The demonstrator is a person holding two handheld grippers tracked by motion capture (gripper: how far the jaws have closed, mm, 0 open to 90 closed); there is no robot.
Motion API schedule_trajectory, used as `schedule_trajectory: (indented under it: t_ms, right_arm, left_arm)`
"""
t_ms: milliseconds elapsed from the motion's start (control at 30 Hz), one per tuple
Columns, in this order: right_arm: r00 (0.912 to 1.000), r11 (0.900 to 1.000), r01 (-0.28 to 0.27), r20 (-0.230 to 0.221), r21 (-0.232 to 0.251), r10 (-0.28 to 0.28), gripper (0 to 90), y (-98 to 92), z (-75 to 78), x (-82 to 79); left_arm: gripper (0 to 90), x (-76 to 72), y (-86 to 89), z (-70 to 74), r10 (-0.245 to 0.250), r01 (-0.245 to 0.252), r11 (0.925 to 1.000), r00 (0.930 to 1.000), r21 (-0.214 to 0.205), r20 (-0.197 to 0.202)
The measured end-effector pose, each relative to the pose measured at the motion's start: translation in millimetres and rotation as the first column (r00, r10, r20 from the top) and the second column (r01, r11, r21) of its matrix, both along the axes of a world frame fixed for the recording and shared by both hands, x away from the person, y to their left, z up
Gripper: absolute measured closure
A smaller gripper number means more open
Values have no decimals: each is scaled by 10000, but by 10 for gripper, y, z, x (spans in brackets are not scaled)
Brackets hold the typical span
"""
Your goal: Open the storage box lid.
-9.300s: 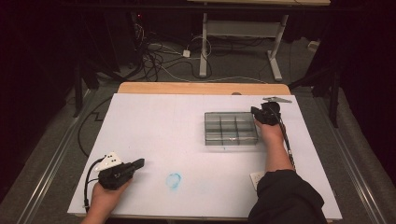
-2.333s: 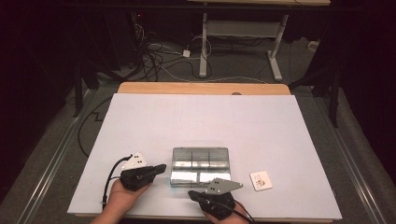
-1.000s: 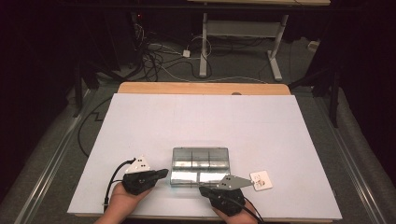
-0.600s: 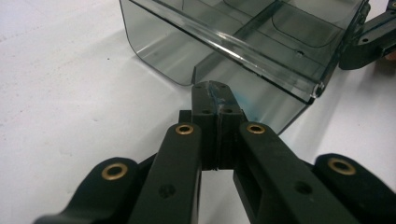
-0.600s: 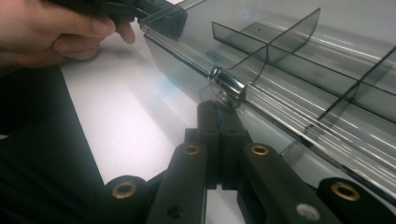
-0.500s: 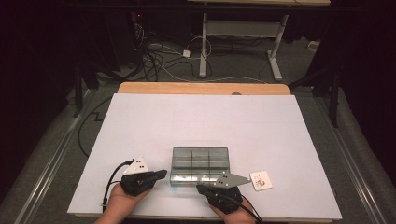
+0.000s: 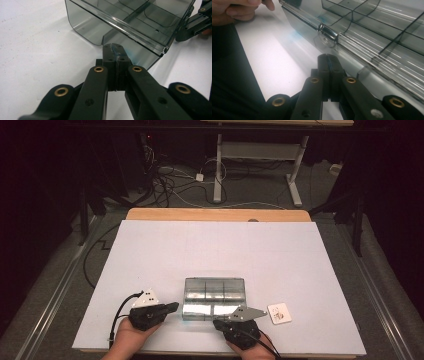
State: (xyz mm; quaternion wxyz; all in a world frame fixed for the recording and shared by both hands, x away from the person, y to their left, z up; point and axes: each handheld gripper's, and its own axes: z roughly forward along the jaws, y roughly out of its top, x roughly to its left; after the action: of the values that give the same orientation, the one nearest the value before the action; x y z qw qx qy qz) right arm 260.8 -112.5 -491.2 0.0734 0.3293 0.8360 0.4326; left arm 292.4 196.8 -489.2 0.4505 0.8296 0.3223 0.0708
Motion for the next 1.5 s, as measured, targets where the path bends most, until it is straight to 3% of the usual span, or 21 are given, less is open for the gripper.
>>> schedule_trajectory:
  t_ms: [100, 133, 167, 400, 600, 967, 1333, 1500]
  right_arm:
    - [9999, 9997, -63, 94, 239, 60, 900, -6, 12, -10]
    - [9995, 9966, -183, 283, 797, 161, 900, -24, 43, -26]
    - [9975, 9945, -112, 703, 1042, 38, 900, -32, 132, -44]
    - [9979, 9941, -16, 646, 1083, -54, 900, -41, 141, 3]
    - [9973, 9941, -27, 736, 1083, -53, 900, -37, 162, 6]
    - [9940, 9880, -95, 1094, 1540, -75, 900, -43, 292, 42]
    - [9910, 9879, -119, 1338, 1543, -90, 900, -46, 320, 39]
    - [9909, 9890, -125, 1346, 1477, -76, 900, -44, 312, 18]
  left_arm:
    - [877, 2, 1, 1, -23, 23, 10000, 10000, -53, -23]
    - [877, 1, 1, 4, -42, 42, 10000, 10000, -70, -34]
    - [877, -2, 0, 6, -56, 56, 9999, 10000, -104, -39]
    - [878, -27, -23, 34, -215, 215, 9996, 9998, -208, -21]
    - [877, -53, -20, 88, -339, 334, 9977, 9994, -592, -69]
    - [877, -98, -102, 159, -608, 607, 9933, 9981, -985, 18]
    - [877, 3, -146, 132, -440, 425, 9909, 9990, -1280, -92]
    - [877, 15, -163, 136, -508, 501, 9914, 9987, -1205, -28]
